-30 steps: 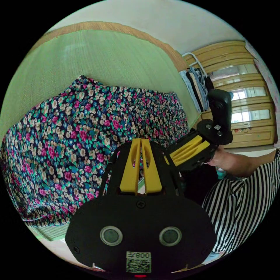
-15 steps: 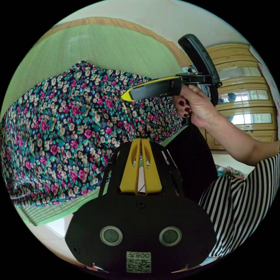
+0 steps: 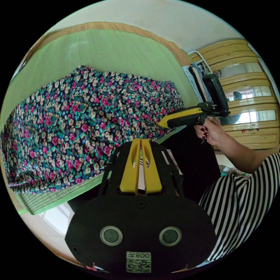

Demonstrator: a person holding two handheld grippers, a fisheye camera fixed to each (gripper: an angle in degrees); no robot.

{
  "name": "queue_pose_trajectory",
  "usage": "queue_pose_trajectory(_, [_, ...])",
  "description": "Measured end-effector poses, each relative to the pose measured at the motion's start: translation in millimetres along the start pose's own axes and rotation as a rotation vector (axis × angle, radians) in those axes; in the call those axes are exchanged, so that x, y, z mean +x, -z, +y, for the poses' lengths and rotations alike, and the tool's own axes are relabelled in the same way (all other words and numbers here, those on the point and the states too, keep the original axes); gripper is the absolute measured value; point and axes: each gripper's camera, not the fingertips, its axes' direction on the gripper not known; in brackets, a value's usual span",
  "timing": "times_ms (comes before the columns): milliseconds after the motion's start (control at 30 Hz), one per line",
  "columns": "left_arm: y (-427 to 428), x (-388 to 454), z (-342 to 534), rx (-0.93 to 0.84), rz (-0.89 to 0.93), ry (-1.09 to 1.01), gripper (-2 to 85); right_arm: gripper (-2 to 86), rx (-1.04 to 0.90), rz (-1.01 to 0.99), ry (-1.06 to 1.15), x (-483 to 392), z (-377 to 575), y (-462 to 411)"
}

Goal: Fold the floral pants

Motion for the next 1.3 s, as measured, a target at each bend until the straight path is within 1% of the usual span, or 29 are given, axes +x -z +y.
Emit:
queue_pose_trajectory(67, [-16, 24, 6, 0.012, 0.030, -0.057, 0.7, 0.5, 0.039, -0.024, -0.004, -2, 8, 19])
queue_pose_trajectory(167, [-48, 62, 7, -0.011, 0.040, -0.148, 1.8, 1.3, 0.148, -0.031, -0.091, 14, 36, 61])
queue_pose_trajectory(233, [-70, 89, 7, -0.020, 0.007, -0.210, 3.3, 2.6, 0.233, -0.026, -0.206, 39, 67, 93])
queue_pose_trajectory(333, [-110, 134, 5, -0.057, -0.026, -0.319, 6.0, 4.7, 0.299, -0.043, -0.346, 68, 101, 117])
queue_pose_trajectory(400, [-134, 160, 5, -0.073, -0.066, -0.378, 7.0, 5.7, 0.323, -0.095, -0.401, 82, 113, 123])
queue_pose_trajectory(500, [-173, 200, 6, -0.103, -0.139, -0.463, 8.4, 6.7, 0.307, -0.151, -0.425, 91, 117, 124])
queue_pose_trajectory(600, [-216, 230, 10, -0.162, -0.231, -0.516, 9.2, 6.9, 0.308, -0.217, -0.442, 98, 115, 124])
queue_pose_trajectory(667, [-238, 248, 19, -0.155, -0.327, -0.551, 8.3, 6.9, 0.319, -0.244, -0.444, 99, 115, 127])
queue_pose_trajectory(733, [-250, 259, 27, -0.132, -0.413, -0.570, 5.9, 6.9, 0.304, -0.267, -0.435, 99, 114, 130])
queue_pose_trajectory(833, [-265, 276, 36, -0.136, -0.443, -0.580, 3.5, 6.8, 0.301, -0.312, -0.430, 102, 114, 136])
queue_pose_trajectory(933, [-270, 285, 41, -0.134, -0.382, -0.526, 2.5, 6.8, 0.309, -0.320, -0.426, 103, 116, 145])
queue_pose_trajectory(1067, [-262, 300, 53, -0.088, -0.297, -0.463, 2.0, 7.1, 0.358, -0.336, -0.425, 105, 117, 163])
queue_pose_trajectory(1300, [-243, 335, 69, -0.048, -0.274, -0.456, 1.9, 9.0, 0.407, -0.410, -0.432, 123, 87, 185])
